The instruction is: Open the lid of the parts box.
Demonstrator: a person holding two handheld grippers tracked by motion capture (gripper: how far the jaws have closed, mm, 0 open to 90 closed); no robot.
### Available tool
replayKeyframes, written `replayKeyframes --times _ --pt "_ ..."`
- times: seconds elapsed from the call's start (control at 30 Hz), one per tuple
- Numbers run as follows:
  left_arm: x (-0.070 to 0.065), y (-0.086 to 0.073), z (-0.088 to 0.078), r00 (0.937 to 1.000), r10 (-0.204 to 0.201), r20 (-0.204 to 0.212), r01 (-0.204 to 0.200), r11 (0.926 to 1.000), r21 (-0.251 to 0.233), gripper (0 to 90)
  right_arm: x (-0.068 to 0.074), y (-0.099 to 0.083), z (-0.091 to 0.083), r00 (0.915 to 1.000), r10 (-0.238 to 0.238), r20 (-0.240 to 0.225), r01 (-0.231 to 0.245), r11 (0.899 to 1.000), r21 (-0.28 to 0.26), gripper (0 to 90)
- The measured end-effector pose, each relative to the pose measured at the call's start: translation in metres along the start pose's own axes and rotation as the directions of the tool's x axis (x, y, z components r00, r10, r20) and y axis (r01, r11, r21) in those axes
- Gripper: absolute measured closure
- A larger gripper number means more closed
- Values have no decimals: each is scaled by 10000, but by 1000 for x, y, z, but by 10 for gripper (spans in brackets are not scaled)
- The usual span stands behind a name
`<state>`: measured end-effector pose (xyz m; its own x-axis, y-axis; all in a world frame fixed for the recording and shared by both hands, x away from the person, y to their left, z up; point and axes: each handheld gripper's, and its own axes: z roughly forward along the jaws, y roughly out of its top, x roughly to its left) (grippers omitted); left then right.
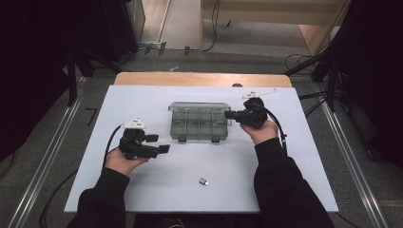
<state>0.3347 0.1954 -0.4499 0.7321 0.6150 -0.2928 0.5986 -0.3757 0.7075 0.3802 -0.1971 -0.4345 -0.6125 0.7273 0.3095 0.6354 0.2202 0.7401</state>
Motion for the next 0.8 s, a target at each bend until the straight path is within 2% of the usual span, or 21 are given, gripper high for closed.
replayKeyframes --times 0.2,0.6,0.7,0.8 --pt "6 7 1 10000 6 -3 -6 10000 43 269 -1 1 0 9999 -32 -129 32 10000 -63 882" --pt "18 28 10 10000 72 43 -71 9999 -95 269 -3 2 0 10000 3 -97 -4 9999 -124 882" --pt "22 30 13 9999 114 -71 -113 9999 109 269 -3 2 0 9999 17 -114 -18 9999 -126 882" --pt "26 32 15 10000 33 -70 -32 9999 108 269 -3 3 0 9999 -13 -117 11 9999 -133 882"
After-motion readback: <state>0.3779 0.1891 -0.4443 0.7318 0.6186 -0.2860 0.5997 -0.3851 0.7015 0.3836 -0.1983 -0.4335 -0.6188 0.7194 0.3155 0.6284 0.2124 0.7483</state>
